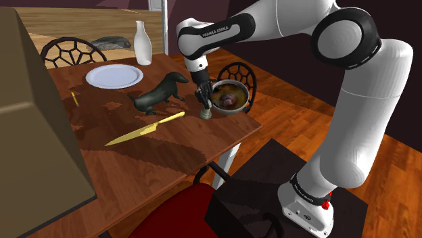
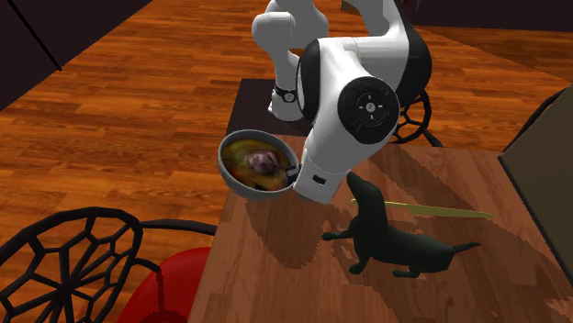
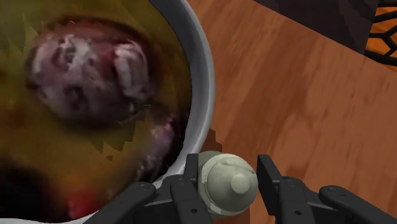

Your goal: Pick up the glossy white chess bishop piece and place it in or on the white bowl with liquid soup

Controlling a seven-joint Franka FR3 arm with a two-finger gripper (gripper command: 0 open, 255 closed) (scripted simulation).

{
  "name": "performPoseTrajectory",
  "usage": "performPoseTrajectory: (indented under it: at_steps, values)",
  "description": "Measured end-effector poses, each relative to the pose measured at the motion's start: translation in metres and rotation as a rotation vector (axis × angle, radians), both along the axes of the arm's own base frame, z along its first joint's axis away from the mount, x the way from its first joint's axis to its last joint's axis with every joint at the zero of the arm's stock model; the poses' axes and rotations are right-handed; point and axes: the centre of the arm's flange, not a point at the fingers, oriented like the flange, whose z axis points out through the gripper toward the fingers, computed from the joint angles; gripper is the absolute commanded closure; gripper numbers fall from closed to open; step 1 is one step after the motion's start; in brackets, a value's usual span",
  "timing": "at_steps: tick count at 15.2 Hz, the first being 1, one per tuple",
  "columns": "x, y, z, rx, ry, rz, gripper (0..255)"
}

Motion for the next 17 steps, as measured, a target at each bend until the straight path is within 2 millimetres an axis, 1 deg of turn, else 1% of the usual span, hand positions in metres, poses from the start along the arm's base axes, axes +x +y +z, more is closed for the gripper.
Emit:
performPoseTrajectory:
  at_steps: [9, 12, 17]
  values:
    - [0.0, -0.001, 0.001, -0.001, 0.006, -0.002, 255]
    - [0.0, -0.003, 0.012, -0.004, 0.009, -0.005, 255]
    - [-0.001, -0.005, 0.039, -0.005, 0.009, -0.005, 255]
